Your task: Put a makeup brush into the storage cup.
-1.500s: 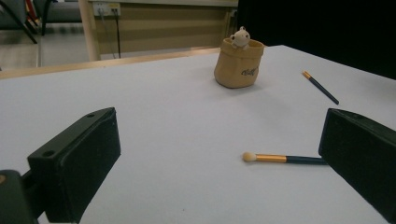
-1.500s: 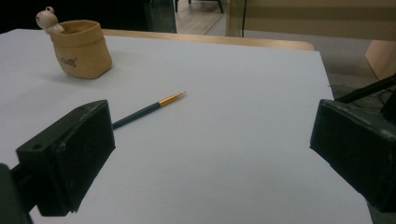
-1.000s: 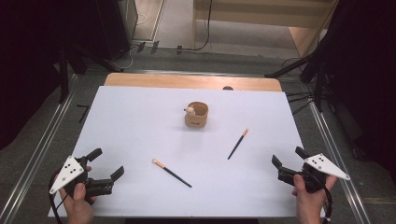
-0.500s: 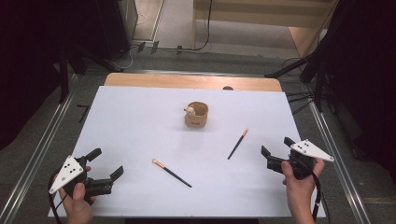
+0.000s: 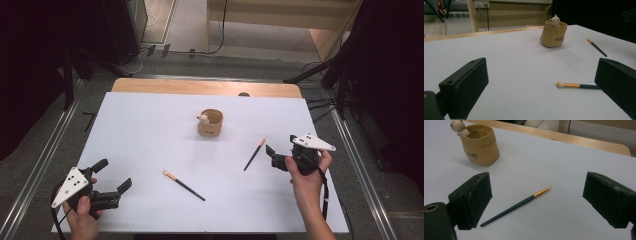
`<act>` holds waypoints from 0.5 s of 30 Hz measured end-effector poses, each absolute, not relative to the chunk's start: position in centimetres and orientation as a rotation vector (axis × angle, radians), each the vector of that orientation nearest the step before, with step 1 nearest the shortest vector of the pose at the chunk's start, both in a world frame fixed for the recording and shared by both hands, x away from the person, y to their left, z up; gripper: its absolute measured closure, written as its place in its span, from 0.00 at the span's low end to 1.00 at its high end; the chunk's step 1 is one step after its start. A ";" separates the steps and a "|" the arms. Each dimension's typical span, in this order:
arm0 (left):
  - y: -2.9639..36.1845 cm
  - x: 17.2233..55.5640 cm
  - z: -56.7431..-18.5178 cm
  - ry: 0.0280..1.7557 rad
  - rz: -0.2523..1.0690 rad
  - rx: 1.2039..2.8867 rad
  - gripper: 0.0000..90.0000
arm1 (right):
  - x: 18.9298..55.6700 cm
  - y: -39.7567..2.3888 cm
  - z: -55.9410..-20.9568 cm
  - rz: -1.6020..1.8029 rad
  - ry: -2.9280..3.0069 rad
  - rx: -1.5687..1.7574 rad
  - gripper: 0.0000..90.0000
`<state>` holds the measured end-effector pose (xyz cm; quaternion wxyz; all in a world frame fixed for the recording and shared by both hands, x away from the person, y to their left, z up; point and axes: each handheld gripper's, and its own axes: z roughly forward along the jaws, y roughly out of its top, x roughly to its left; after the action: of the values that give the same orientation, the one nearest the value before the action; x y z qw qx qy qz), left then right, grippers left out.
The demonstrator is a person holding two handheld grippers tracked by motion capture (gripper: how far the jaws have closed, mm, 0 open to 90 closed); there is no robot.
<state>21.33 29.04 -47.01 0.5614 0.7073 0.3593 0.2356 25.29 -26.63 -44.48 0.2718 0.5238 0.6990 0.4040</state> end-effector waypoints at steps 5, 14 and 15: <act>29.0 21.3 -47.0 0.844 0.555 1.668 0.00 | 26.7 -26.2 -44.6 1.034 1.913 1.440 0.13; 28.9 21.2 -47.0 0.839 0.554 1.674 0.00 | 28.9 -26.0 -45.2 0.945 2.000 1.516 0.15; 28.9 21.2 -47.0 0.839 0.555 1.673 0.00 | 29.4 -25.9 -45.4 0.923 2.021 1.528 0.15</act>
<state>21.23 28.87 -46.95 0.5601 0.7100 0.3562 0.2353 29.39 -25.95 -45.43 0.2205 0.5527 0.7311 0.3337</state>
